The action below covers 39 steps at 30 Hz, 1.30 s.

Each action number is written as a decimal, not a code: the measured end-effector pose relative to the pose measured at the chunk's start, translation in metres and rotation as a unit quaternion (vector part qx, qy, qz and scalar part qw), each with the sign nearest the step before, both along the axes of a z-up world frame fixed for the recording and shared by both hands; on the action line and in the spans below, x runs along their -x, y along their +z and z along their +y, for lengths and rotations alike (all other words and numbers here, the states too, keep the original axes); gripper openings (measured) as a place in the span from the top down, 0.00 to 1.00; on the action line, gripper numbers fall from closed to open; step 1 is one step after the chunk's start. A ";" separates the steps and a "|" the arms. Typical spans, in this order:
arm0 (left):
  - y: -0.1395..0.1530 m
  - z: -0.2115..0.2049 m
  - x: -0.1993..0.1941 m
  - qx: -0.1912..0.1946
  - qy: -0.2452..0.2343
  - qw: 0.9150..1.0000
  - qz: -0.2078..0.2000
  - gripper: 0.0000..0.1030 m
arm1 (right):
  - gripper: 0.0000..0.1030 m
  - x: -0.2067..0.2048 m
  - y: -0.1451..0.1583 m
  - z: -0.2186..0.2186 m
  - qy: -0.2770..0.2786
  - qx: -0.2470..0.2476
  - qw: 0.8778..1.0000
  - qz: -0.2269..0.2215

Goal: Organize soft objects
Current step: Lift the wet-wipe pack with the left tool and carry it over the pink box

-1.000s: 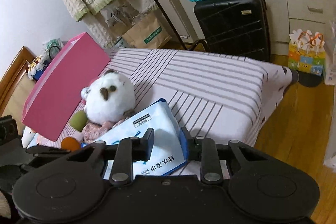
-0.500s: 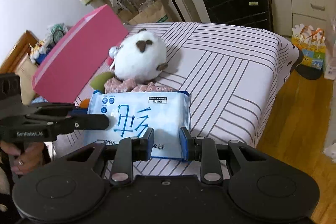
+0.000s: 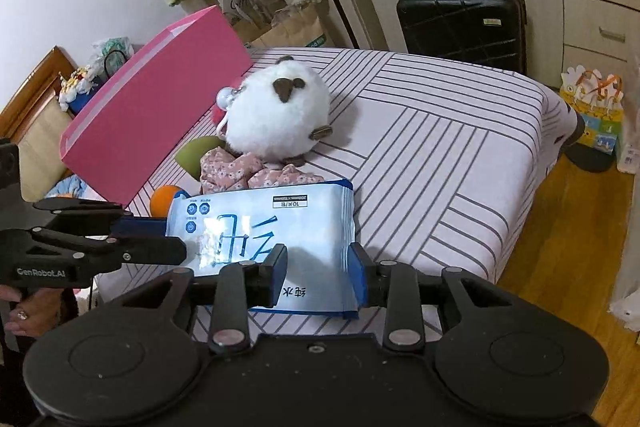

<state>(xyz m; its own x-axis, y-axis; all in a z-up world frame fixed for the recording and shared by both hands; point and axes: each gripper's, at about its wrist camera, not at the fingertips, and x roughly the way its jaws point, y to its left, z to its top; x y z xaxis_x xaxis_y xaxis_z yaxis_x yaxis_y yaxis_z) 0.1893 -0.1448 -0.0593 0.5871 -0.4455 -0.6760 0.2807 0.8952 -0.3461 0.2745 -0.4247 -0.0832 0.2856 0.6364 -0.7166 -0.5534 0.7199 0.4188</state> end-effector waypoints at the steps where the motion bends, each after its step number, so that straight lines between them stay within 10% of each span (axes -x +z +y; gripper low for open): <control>1: 0.001 0.000 0.003 -0.002 -0.006 1.000 -0.002 0.73 | 0.62 0.001 0.001 0.001 0.003 0.002 1.000 -0.002; 9: 0.012 0.005 0.017 -0.015 -0.003 1.000 -0.026 0.62 | 0.61 0.000 -0.002 0.001 0.004 0.004 1.000 0.003; 17: -0.006 0.001 0.008 0.004 -0.009 0.999 0.031 0.70 | 0.60 0.001 -0.003 0.002 0.003 0.000 1.000 0.010; 23: -0.007 -0.004 0.009 0.005 -0.006 1.000 0.011 0.84 | 0.66 0.000 -0.003 0.005 -0.008 -0.002 1.000 0.022; 39: 0.033 0.014 0.023 -0.008 -0.046 0.998 -0.052 0.84 | 0.70 0.058 0.057 0.026 -0.032 0.022 0.999 -0.004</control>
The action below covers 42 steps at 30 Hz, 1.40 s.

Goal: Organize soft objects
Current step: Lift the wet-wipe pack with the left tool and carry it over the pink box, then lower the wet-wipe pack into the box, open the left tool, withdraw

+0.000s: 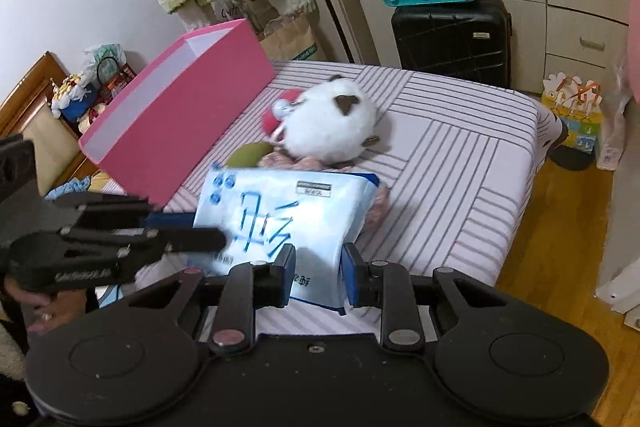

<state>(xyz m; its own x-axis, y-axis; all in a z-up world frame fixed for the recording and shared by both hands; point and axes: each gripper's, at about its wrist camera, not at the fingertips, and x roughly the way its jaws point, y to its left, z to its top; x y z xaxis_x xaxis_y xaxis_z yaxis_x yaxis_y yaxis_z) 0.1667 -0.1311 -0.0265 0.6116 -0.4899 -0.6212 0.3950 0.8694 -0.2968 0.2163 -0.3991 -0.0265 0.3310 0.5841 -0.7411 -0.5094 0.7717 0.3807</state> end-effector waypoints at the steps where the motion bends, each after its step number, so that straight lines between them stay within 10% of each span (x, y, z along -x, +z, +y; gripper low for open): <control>1: 0.003 0.002 0.002 -0.006 -0.001 1.000 -0.007 0.84 | 0.70 0.003 0.000 0.004 -0.005 0.001 1.000 0.004; 16: 0.067 0.053 0.011 -0.087 -0.025 0.995 -0.045 0.81 | 0.68 0.042 0.047 0.080 -0.027 0.006 0.999 -0.047; 42: 0.147 0.216 -0.013 -0.070 0.092 0.992 -0.042 0.80 | 0.63 0.019 0.126 0.239 0.089 0.012 0.985 -0.145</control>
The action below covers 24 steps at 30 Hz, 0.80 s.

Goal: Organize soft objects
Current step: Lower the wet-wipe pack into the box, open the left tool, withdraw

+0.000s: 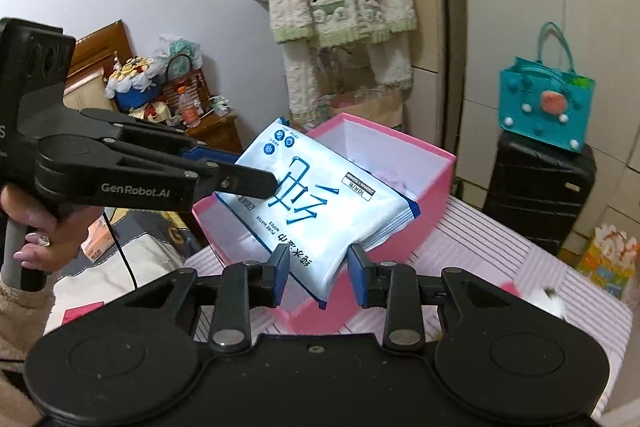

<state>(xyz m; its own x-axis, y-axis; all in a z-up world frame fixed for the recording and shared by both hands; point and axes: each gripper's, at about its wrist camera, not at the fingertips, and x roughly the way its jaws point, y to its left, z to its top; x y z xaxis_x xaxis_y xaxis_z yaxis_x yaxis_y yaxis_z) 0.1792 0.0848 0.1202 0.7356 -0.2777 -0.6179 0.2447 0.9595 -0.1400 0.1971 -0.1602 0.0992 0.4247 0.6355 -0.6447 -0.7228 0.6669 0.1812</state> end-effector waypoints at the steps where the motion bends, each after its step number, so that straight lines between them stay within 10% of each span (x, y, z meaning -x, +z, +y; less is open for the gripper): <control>1: -0.001 0.006 -0.006 0.007 0.006 1.000 0.008 0.80 | 0.63 -0.006 -0.001 0.007 0.002 0.003 1.000 -0.003; 8: -0.030 0.054 -0.062 0.048 0.039 0.994 0.091 0.80 | 0.63 -0.042 -0.023 0.045 0.010 0.016 1.000 0.024; 24: -0.108 0.065 -0.126 -0.023 0.032 0.977 0.212 0.80 | 0.63 -0.065 -0.091 0.099 0.021 0.110 0.992 0.058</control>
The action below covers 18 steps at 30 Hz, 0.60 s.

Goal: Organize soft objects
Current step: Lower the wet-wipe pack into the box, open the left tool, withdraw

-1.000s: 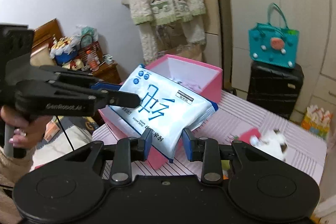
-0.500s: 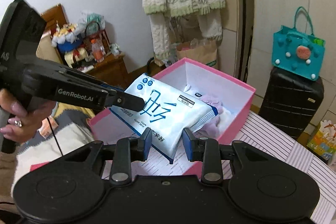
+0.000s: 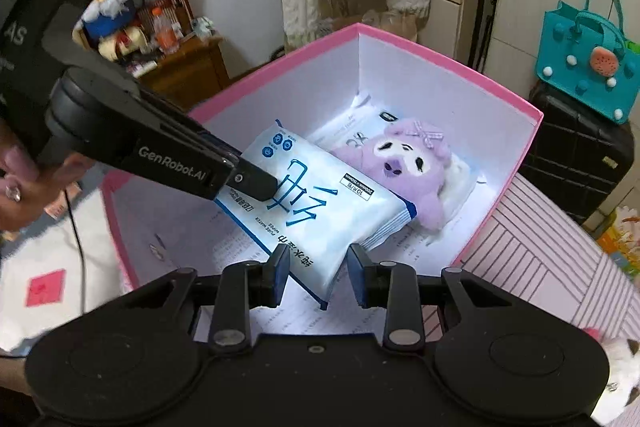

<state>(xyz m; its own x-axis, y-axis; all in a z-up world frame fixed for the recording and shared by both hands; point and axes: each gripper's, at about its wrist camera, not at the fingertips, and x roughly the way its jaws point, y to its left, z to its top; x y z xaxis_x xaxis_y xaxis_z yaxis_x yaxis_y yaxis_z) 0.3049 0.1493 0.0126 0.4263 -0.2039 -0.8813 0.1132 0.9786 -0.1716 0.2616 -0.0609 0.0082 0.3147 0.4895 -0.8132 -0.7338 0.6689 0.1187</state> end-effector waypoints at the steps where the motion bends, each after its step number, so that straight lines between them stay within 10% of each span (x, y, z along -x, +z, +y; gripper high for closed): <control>1: -0.001 -0.001 -0.002 -0.002 -0.001 1.000 0.002 0.80 | 0.63 -0.001 -0.001 0.001 -0.001 0.005 1.000 0.001; 18: 0.014 -0.007 0.025 -0.042 -0.058 0.994 -0.077 0.64 | 0.64 0.012 0.014 0.003 -0.036 0.026 0.999 -0.022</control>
